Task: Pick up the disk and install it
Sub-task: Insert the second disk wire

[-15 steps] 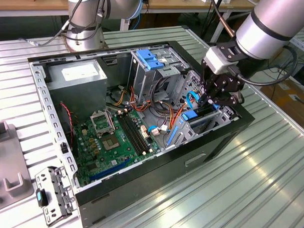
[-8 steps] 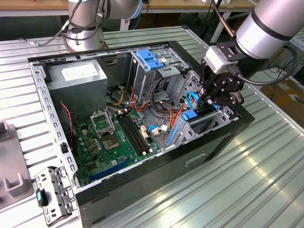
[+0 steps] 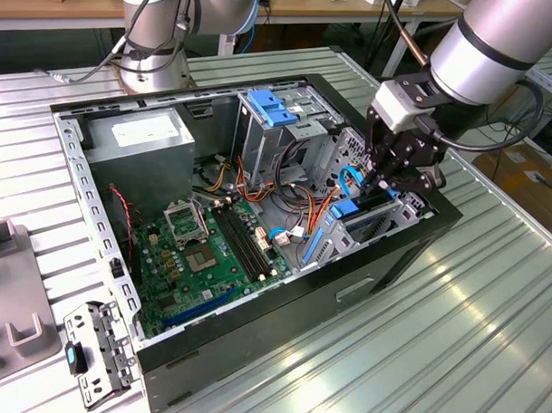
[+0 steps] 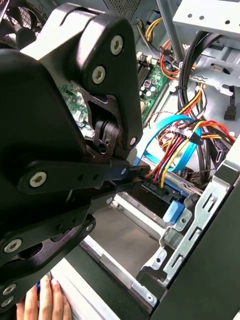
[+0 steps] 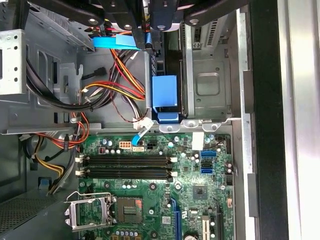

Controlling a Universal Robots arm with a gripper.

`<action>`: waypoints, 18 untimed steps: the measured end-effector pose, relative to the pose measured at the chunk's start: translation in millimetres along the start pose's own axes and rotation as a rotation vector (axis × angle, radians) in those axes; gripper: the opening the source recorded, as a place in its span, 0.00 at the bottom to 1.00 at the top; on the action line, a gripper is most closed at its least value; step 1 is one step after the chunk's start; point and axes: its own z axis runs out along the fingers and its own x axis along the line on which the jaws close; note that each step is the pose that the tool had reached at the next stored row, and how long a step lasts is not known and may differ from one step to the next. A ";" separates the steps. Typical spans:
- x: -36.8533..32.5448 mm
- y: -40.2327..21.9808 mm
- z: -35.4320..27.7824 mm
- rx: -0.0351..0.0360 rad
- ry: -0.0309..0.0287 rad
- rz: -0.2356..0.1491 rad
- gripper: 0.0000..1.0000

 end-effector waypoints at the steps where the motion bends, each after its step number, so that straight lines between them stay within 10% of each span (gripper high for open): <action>1: 0.3 0.0 -0.1 -0.0002 0.0006 0.002 0.16; 18: 5.0 -3.7 2.7 -0.0118 -0.0046 0.009 0.16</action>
